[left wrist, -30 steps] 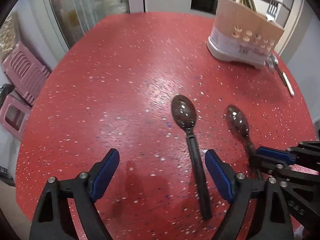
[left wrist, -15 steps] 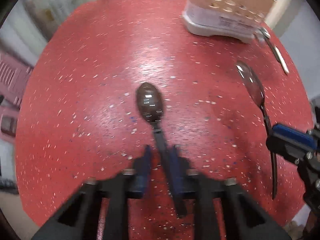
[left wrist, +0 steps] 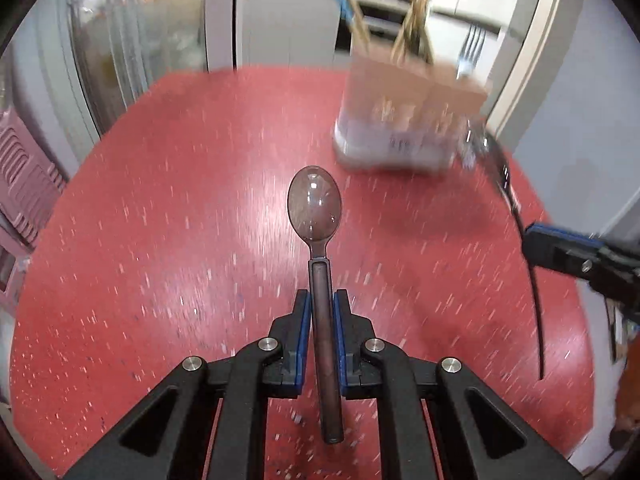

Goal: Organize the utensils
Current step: 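Lift both dark spoons and carry them over the beige holder, then open both grippers to drop the dark spoons into the holder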

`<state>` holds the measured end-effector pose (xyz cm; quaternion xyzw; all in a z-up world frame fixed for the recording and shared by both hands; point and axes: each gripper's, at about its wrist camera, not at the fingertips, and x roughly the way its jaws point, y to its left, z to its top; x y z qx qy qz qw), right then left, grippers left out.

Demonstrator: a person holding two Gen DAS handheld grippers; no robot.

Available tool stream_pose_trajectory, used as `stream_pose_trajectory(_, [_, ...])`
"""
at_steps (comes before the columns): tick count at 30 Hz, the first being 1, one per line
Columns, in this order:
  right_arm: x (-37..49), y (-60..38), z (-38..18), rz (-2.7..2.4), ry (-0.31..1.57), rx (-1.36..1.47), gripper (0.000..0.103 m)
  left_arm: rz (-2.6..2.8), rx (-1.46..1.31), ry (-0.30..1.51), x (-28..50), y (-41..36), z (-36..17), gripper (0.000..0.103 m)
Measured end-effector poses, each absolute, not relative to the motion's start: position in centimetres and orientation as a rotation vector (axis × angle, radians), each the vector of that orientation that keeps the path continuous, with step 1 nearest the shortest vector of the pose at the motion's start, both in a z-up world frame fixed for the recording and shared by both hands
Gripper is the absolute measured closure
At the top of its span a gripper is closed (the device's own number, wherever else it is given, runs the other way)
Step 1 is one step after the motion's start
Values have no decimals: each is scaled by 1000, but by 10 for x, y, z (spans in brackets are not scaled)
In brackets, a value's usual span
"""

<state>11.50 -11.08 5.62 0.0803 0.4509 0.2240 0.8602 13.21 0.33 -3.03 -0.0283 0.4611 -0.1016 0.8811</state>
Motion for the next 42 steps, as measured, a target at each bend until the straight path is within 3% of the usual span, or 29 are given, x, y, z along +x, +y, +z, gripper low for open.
stream_pose_trajectory(10, [153, -144, 120, 382, 744, 225, 91, -229, -158, 702, 173, 6, 55, 67])
stream_pose_trajectory(20, [224, -167, 160, 283, 589, 246, 91, -234, -187, 525, 254, -18, 103, 67])
stream_pose_trajectory(30, [281, -163, 133, 202, 498, 196, 91, -169, -164, 428, 300, -35, 73, 67])
stream_pose_trajectory(42, [271, -133, 84, 173, 454, 0, 91, -127, -51, 414, 286, -53, 27, 67])
